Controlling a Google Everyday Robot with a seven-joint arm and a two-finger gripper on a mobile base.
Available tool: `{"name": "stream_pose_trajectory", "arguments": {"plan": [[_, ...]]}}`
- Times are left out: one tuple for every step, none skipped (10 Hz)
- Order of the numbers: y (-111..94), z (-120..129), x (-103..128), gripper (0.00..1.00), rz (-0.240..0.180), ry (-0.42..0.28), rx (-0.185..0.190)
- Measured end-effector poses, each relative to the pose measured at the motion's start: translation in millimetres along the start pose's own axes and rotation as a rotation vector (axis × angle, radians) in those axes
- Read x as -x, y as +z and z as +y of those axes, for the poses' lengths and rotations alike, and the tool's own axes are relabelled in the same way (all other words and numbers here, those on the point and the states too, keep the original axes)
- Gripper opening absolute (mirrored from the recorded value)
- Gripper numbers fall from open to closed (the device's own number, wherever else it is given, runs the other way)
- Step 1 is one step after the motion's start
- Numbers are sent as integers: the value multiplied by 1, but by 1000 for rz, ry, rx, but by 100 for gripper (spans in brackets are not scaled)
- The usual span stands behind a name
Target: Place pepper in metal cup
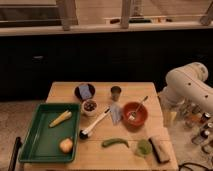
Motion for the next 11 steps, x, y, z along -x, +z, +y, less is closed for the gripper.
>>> {"name": "stream_pose_trajectory", "arguments": {"plan": [[0,0,0,91,0,0,0],[0,0,0,91,0,0,0],[0,0,0,91,0,0,0],[0,0,0,89,0,0,0],[1,2,1,83,5,-12,-1],[4,5,10,80,13,-64,-2],[7,6,19,80,19,-102,-3],[8,7,30,80,23,-136,-5],[10,9,32,80,28,-151,-4],[12,8,32,80,32,-167,-6],[14,10,31,80,37,-189,-2]]}}
